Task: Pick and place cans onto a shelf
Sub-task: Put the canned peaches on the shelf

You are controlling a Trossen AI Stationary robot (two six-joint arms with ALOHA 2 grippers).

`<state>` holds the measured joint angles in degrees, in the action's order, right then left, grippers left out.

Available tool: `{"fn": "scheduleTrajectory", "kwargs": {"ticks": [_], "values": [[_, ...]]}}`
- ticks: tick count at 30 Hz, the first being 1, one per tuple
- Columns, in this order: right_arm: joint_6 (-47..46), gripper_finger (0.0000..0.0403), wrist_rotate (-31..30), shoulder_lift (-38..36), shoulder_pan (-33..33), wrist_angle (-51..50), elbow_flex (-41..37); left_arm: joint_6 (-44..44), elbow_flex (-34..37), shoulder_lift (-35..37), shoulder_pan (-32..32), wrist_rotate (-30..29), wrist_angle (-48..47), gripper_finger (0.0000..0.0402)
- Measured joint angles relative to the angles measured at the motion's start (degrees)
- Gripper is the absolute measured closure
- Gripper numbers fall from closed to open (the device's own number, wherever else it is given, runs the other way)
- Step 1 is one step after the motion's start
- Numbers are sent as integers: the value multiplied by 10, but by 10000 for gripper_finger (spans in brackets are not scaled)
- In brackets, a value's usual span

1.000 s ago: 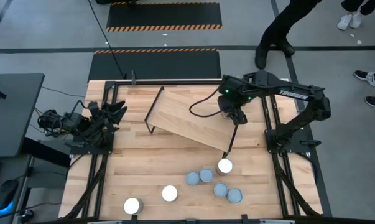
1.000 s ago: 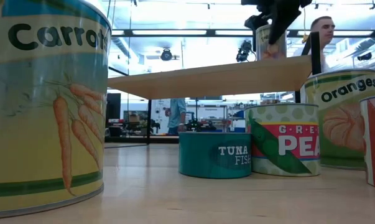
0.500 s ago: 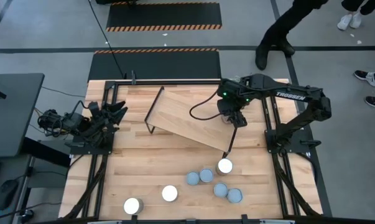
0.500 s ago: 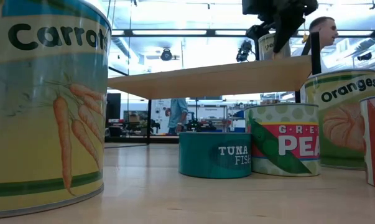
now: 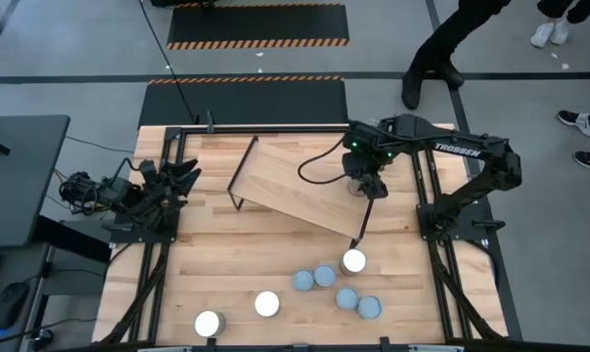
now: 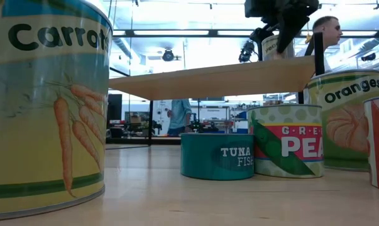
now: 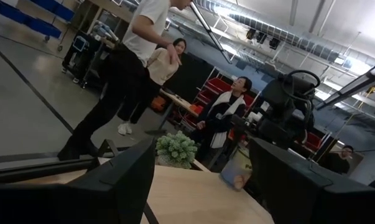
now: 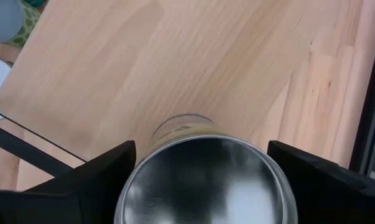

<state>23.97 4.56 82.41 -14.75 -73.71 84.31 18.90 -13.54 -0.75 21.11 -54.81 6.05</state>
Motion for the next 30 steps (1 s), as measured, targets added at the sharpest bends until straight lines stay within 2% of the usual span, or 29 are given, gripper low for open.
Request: {"fn": "scheduleTrajectory", "kwargs": {"ticks": [8,25,30], "values": [[0,15,-24,0,8,-2,1,0,0,0,0,0,0,134],[-37,18,-43,0,11,-9,69,0,0,0,0,0,-2,134],[-99,31,-59,0,17,18,69,0,0,0,0,0,-3,134]]}}
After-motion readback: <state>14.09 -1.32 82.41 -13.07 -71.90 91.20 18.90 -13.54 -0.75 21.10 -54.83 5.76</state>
